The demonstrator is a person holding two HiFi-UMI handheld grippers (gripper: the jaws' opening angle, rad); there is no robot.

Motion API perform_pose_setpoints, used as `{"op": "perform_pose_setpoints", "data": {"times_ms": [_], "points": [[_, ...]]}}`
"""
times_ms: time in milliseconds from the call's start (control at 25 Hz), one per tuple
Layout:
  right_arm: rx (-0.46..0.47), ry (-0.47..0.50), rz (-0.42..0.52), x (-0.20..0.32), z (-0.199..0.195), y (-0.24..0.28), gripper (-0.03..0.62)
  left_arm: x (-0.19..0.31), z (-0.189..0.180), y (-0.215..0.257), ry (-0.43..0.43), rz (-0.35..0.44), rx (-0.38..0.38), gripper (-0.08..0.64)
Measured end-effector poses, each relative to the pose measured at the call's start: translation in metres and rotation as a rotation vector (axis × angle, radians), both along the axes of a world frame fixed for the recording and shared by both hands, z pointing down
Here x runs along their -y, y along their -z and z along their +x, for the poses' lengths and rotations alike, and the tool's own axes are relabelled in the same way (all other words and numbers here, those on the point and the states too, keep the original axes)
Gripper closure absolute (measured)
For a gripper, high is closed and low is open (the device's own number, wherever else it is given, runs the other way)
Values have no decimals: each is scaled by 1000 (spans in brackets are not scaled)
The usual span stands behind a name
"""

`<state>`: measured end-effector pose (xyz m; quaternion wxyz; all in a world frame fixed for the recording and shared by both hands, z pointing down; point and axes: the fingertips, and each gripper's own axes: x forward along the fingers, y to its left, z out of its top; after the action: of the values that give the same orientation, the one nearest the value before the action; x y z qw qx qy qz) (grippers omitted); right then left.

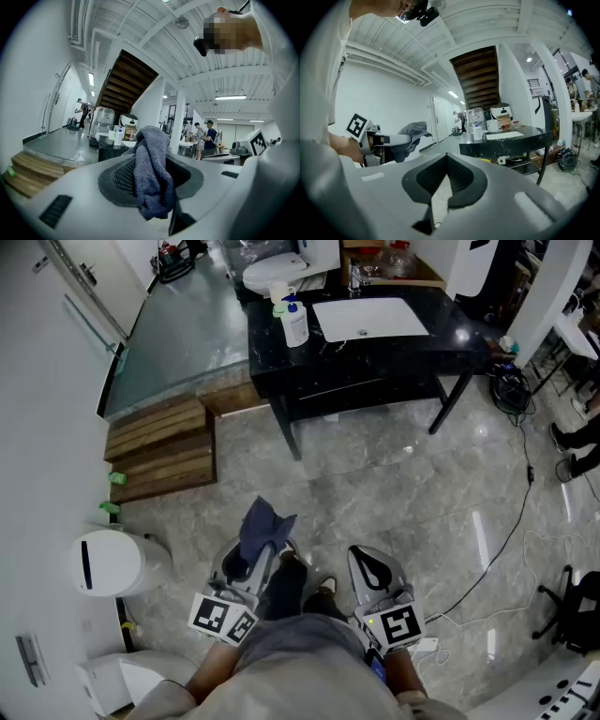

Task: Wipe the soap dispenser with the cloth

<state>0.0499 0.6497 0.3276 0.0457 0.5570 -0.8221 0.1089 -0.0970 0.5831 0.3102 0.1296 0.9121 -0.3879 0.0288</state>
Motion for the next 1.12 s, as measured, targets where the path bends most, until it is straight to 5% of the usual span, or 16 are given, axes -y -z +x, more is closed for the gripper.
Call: {"op": "perform_pose_setpoints", "data": {"times_ms": [560, 1120], "points": [[-15, 2, -40, 37, -7, -2, 592, 41, -1, -3, 18, 21, -47, 419], [-2, 42, -31, 150, -36, 13, 588, 151, -9, -4, 20, 22, -99, 419]]}}
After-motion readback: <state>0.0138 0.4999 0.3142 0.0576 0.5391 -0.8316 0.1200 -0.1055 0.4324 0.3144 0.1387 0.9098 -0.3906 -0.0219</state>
